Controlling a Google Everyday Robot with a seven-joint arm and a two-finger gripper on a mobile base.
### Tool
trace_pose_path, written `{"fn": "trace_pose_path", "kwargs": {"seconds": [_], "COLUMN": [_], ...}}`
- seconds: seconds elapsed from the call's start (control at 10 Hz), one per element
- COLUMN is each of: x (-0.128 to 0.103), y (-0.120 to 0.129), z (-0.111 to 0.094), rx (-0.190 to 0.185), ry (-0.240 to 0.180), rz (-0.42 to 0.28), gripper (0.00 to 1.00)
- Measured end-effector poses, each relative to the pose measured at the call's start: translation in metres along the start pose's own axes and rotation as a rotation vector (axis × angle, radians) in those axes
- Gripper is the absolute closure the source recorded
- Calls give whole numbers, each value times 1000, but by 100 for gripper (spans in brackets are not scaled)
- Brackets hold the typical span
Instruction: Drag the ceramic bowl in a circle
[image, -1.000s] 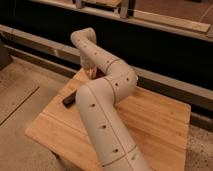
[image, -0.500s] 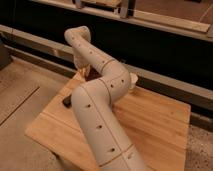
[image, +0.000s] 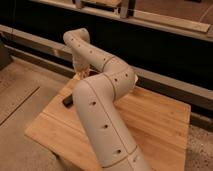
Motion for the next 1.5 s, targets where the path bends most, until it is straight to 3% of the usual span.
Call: {"fn": "trace_pose_path", "kwargs": {"seconds": [0.3,0.6,0.9,1.1,1.3,1.5], "x": [33,48,41,26,13,-5], "y": [-16,-53,-96,-106,-108,-94], "z": [11,15,13,8,2,-6], "rx": [49,78,98,111,121,131], "ry": [34,40,31,19,5,-14], "rz": [-5,93,223,264,277,247], "gripper": [100,100,100,100,100,100]}}
